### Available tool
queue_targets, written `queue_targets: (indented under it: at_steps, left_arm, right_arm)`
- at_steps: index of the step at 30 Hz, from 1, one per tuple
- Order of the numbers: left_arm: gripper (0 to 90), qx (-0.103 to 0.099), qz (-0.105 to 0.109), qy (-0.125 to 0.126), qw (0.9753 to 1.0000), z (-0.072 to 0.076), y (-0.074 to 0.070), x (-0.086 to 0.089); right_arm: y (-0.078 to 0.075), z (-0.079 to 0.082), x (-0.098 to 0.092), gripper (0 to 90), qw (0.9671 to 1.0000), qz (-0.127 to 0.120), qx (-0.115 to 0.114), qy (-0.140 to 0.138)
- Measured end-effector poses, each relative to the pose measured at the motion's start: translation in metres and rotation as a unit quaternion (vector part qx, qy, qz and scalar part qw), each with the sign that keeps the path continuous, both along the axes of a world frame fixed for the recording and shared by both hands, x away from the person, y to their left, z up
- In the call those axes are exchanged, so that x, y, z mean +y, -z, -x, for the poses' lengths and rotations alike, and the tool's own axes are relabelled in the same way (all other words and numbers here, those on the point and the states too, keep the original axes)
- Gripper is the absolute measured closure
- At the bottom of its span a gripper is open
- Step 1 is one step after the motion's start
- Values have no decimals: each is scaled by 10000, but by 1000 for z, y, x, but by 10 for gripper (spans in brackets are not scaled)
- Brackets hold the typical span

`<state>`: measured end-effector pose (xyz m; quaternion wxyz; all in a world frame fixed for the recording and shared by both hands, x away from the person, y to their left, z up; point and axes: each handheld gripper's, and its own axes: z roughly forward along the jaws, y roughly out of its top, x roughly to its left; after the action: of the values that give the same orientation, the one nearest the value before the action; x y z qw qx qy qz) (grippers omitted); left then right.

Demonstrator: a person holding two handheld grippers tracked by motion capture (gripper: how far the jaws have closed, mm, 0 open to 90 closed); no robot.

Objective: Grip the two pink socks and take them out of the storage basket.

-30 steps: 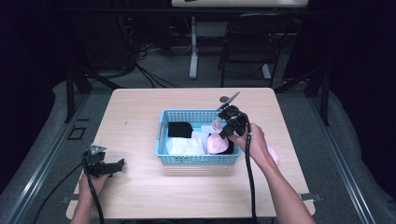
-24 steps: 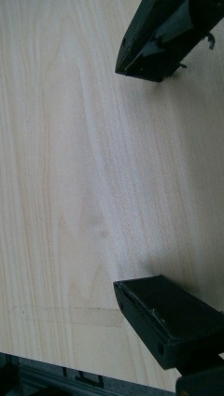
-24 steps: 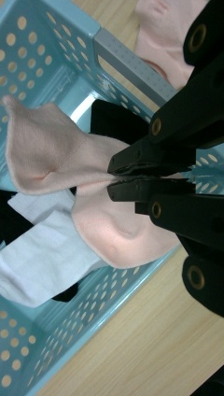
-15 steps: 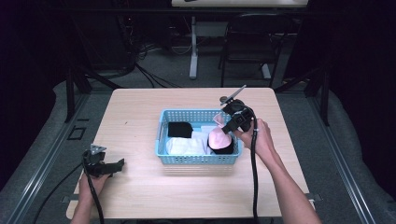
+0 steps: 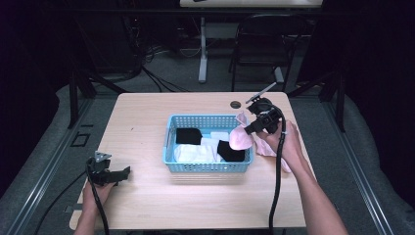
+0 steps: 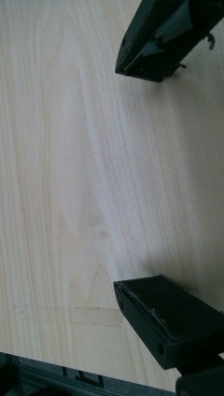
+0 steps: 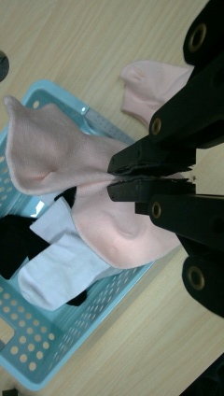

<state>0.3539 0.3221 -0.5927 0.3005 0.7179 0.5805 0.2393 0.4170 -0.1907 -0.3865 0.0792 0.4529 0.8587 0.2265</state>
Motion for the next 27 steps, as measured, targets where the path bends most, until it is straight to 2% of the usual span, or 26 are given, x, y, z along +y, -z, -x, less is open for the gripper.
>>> queue_targets:
  at_steps: [6,12,16,18,21,24,25,26,27]
  left_arm:
    - [4,-2,0,3,10000,1,0,0]
    - [4,2,4,3,10000,1,0,0]
    - [3,-1,3,18,10000,0,0,0]
    - [3,-2,3,17,10000,0,0,0]
    - [4,-6,6,7,10000,1,0,0]
    - [4,-3,3,8,10000,2,0,0]
    - [4,-5,3,4,10000,2,0,0]
    - [4,-8,3,3,10000,2,0,0]
    - [4,-8,3,3,10000,2,0,0]
  right_arm:
    - [-1,5,-33,855,9996,-3,-94,283]
    - [5,10,-61,856,9985,67,-71,543]
    - [16,10,-77,856,9972,104,-16,736]
    - [23,9,-85,855,9967,40,37,809]
    - [36,7,-94,856,9957,98,122,918]
    - [45,6,-99,855,9951,17,188,968]
    - [50,6,-101,855,9948,34,198,997]
    - [59,4,-104,855,9939,179,312,1039]
    - [59,4,-104,855,9939,179,312,1039]
